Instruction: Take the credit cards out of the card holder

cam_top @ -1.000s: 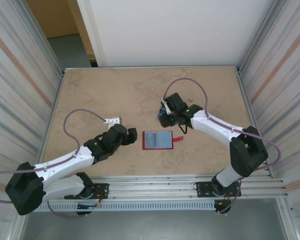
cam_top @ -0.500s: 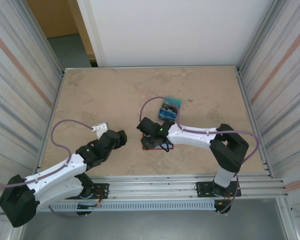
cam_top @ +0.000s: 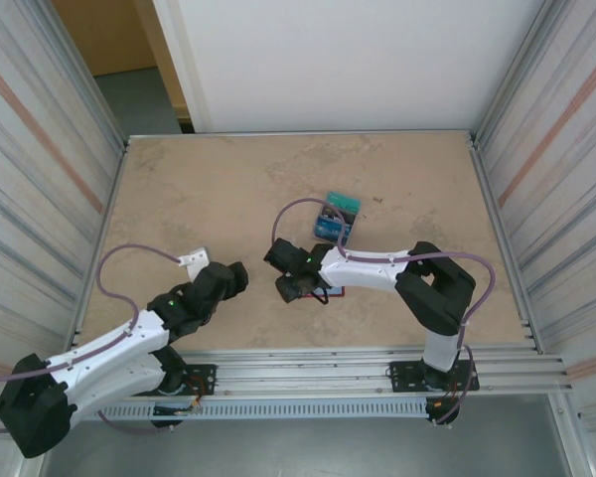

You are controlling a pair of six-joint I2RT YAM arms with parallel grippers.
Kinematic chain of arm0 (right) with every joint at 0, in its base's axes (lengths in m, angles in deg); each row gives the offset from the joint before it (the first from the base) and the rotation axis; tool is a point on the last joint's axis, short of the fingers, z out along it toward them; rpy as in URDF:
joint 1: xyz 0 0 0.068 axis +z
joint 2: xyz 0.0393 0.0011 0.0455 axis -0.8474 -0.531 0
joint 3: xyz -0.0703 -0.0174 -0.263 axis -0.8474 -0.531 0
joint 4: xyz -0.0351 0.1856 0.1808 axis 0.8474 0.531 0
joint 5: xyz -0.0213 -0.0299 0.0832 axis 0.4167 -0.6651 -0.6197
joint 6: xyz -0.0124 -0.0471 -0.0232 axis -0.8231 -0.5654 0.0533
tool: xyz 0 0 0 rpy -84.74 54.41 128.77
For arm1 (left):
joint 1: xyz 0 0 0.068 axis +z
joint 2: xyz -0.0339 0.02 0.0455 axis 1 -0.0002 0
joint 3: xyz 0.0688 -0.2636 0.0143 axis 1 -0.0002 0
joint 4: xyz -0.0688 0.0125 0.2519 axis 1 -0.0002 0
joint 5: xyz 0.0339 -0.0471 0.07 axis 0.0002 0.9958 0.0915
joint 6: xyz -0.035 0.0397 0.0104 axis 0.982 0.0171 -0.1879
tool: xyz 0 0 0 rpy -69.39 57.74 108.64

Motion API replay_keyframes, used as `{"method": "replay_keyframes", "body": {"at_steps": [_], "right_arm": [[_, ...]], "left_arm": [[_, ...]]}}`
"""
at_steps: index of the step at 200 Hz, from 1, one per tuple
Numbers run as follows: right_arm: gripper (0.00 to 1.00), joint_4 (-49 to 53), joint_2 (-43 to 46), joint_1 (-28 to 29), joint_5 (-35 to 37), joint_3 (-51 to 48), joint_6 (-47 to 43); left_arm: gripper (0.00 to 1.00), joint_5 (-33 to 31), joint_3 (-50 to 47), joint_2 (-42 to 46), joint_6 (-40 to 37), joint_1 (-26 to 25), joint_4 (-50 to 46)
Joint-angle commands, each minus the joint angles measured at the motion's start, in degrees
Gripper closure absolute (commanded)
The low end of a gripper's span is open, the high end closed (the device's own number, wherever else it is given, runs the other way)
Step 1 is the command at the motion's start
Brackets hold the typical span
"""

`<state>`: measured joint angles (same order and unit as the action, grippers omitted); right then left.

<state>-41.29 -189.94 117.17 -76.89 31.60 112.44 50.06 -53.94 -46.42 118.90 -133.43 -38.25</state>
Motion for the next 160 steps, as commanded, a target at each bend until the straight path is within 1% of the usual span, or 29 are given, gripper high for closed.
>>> {"method": "replay_keyframes", "body": {"at_steps": [1, 99, 160], "right_arm": [[0.46, 0.13, -0.85, -0.18, -0.37, 1.87, 1.76], [0.45, -1.16, -2.96, -1.63, -3.56, 1.0, 2.37], [0.45, -0.67, -3.68, -2.42, -3.41, -0.17, 3.29]], "left_arm": [[0.01, -0.84, -0.41, -0.3, 0.99, 0.46, 0.73], [0.01, 0.23, -0.17, -1.87, 0.63, 0.72, 1.83], [0.01, 0.68, 0.06, -2.24, 0.24, 0.74, 1.9]]}}
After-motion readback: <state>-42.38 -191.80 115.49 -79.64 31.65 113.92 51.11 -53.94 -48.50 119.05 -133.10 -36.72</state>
